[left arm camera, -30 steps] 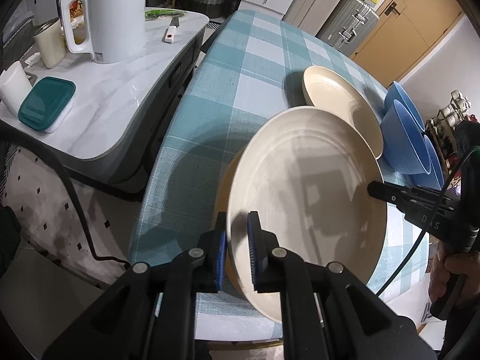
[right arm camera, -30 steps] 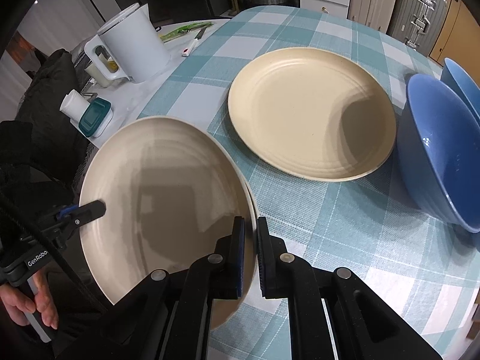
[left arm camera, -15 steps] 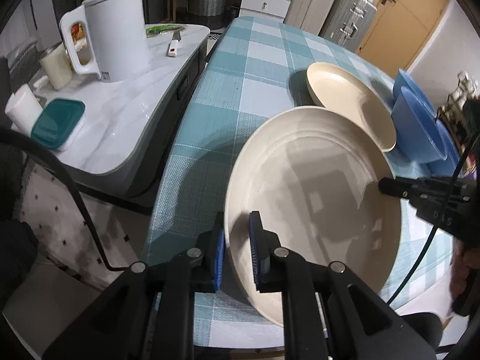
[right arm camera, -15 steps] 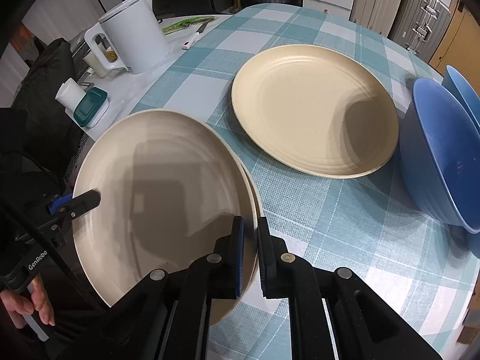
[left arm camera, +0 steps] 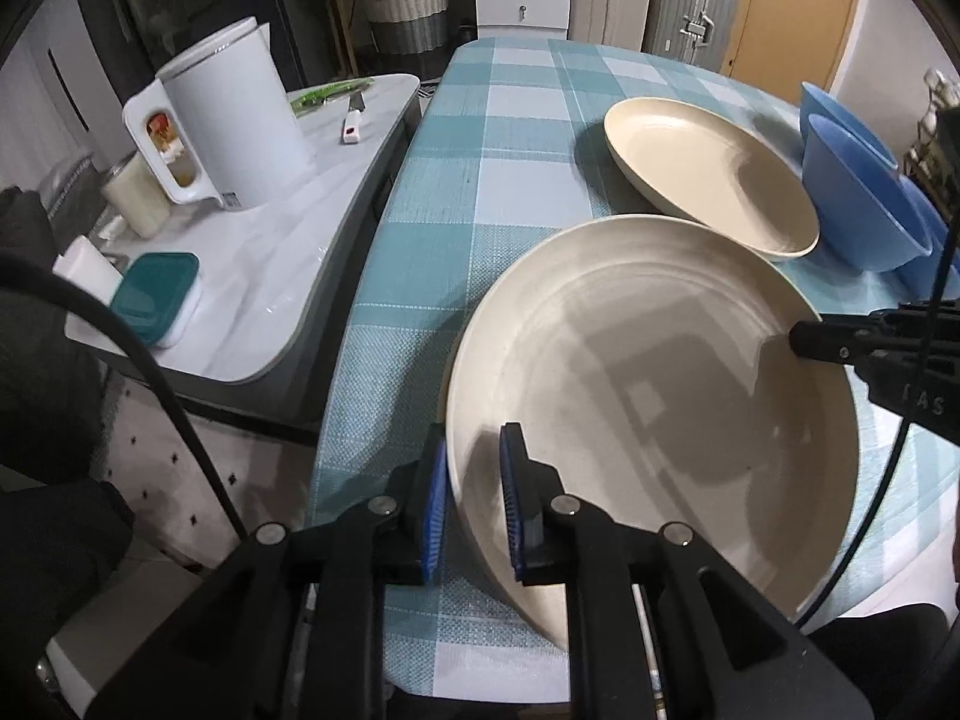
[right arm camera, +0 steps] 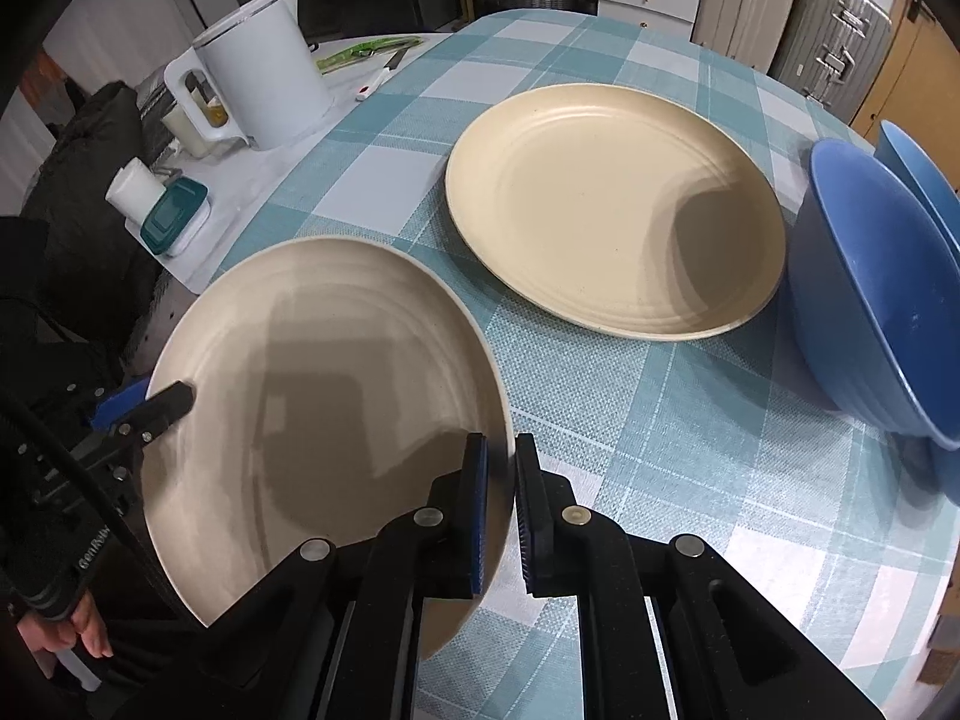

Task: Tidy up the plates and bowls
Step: 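Lower the held plate onto the other cream plate and open the left tool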

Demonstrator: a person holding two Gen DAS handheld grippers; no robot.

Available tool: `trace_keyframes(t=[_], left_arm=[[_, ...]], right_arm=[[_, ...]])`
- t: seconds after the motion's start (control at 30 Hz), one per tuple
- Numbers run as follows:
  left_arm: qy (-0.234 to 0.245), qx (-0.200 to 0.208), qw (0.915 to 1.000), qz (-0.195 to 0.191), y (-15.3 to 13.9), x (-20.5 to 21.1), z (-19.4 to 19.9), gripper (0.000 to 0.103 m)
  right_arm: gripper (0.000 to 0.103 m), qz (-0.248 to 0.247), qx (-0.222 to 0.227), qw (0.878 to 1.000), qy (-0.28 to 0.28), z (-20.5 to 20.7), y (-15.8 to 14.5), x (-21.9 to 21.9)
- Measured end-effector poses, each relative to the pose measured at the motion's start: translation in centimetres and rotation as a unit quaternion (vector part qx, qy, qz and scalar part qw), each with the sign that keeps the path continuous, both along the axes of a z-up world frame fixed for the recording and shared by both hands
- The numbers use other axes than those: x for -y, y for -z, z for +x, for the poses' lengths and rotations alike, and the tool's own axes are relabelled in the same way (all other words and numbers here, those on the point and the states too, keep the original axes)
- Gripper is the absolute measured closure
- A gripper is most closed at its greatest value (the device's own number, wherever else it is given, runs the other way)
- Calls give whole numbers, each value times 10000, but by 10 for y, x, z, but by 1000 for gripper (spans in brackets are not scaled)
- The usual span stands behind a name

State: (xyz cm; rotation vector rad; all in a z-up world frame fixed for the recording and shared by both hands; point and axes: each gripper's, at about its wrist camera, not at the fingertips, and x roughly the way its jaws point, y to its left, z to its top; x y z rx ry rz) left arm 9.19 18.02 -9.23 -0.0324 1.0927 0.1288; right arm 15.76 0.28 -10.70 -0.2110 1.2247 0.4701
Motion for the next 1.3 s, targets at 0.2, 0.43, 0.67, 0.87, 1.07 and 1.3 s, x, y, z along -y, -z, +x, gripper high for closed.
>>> trace_keyframes(t=[0.2, 0.43, 0.67, 0.87, 1.07, 1.3], left_arm=[[174, -12, 9991, 387, 4, 16, 3, 76], [130, -204, 9993, -270, 11, 7, 7, 72], [103, -194, 9996, -186, 10, 11, 8, 72], [-51, -79, 9996, -259, 6, 3, 8, 72], [-116, -10, 9997, -223, 3, 2, 6, 72], [-229, 6, 9996, -161, 0, -9, 3, 72]], right_arm=[[95, 269, 211, 9994, 107, -5, 0, 10], [95, 467, 454, 9977, 177, -7, -2, 16], [95, 611, 848, 9944, 169, -17, 4, 14], [93, 636, 1400, 9881, 91, -27, 11, 8], [92, 670, 1268, 9897, -6, -25, 16, 4], [91, -46, 1723, 9843, -380, -41, 23, -17]])
